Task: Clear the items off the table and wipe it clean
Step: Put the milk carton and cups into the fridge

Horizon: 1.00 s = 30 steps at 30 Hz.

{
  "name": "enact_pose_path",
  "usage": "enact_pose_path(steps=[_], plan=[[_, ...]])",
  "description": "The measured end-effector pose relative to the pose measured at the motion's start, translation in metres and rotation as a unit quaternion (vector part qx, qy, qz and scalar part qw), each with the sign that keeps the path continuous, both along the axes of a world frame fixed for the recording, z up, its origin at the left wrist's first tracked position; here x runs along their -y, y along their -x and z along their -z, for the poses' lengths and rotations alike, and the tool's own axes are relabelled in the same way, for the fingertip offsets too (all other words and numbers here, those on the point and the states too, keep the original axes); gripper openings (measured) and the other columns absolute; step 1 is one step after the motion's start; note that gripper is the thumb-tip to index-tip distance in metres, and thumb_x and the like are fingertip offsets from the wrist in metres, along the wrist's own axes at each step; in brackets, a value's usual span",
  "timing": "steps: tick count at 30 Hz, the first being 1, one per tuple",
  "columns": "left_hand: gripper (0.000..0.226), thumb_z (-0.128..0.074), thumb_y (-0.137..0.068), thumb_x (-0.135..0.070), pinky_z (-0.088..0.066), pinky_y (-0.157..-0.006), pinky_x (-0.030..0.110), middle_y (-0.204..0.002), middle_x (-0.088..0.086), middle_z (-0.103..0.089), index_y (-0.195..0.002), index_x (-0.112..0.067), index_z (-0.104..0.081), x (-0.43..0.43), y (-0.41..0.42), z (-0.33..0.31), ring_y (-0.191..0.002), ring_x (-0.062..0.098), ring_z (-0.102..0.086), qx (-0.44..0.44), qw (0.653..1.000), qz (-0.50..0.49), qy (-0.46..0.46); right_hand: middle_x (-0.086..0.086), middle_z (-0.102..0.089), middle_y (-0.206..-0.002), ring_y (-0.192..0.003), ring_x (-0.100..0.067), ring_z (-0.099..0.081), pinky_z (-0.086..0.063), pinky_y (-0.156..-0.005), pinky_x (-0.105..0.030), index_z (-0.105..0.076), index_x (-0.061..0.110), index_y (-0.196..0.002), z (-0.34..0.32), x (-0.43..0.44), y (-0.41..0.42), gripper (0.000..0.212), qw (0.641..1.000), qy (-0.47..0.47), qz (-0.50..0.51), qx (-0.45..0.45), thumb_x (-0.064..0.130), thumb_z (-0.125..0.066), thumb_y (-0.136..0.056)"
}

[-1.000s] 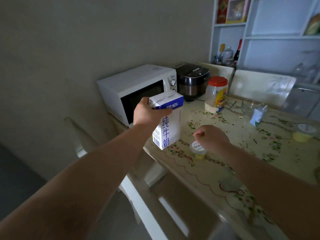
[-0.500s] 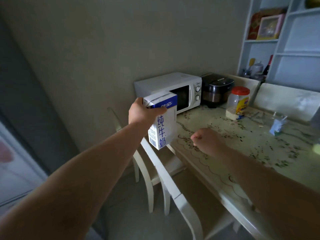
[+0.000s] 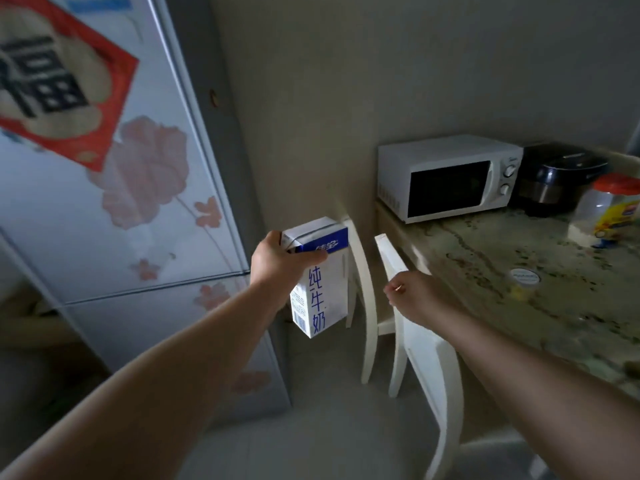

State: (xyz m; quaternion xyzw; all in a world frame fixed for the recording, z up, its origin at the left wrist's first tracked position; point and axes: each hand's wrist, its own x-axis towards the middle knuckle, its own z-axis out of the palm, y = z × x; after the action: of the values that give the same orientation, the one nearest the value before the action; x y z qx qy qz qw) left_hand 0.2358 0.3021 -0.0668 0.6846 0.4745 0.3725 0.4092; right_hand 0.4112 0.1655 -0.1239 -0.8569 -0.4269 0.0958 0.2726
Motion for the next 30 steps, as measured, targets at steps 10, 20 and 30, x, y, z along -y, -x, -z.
enact_pose_path(steps=[10, 20, 30], plan=[[0.046, -0.089, -0.05, -0.035, -0.059, -0.061, 0.043, -0.073, -0.001, -0.069, -0.075, -0.018, -0.054, -0.02, 0.185, 0.003, -0.062, 0.021, -0.066, -0.025, 0.992, -0.124, -0.005, 0.0, -0.065, -0.106, -0.099, -0.022, -0.061, -0.051, -0.085, -0.033, -0.063, 0.023, -0.103, -0.023, -0.073, 0.142, 0.018, 0.996, 0.005, -0.084, 0.003, 0.034, -0.056, -0.09], [0.05, -0.091, -0.047, -0.036, -0.061, -0.063, 0.045, -0.079, -0.005, -0.07, -0.081, -0.022, -0.058, -0.055, 0.39, -0.007, -0.071, 0.017, -0.069, -0.014, 0.979, -0.203, -0.007, 0.003, -0.067, -0.08, -0.08, -0.023, -0.066, -0.054, -0.068, -0.036, -0.06, 0.026, -0.065, -0.03, -0.158, 0.323, 0.015, 0.984, -0.044, -0.161, -0.061, 0.028, -0.065, -0.079], [0.048, -0.09, -0.051, -0.036, -0.06, -0.069, 0.045, -0.081, -0.004, -0.07, -0.083, -0.021, -0.058, -0.086, 0.527, -0.011, -0.074, 0.017, -0.068, -0.014, 0.965, -0.263, -0.007, -0.001, -0.069, -0.107, -0.1, -0.028, -0.062, -0.05, -0.076, -0.03, -0.068, 0.026, -0.092, -0.053, -0.209, 0.455, 0.014, 0.984, -0.05, -0.168, 0.039, 0.029, -0.055, -0.088]])
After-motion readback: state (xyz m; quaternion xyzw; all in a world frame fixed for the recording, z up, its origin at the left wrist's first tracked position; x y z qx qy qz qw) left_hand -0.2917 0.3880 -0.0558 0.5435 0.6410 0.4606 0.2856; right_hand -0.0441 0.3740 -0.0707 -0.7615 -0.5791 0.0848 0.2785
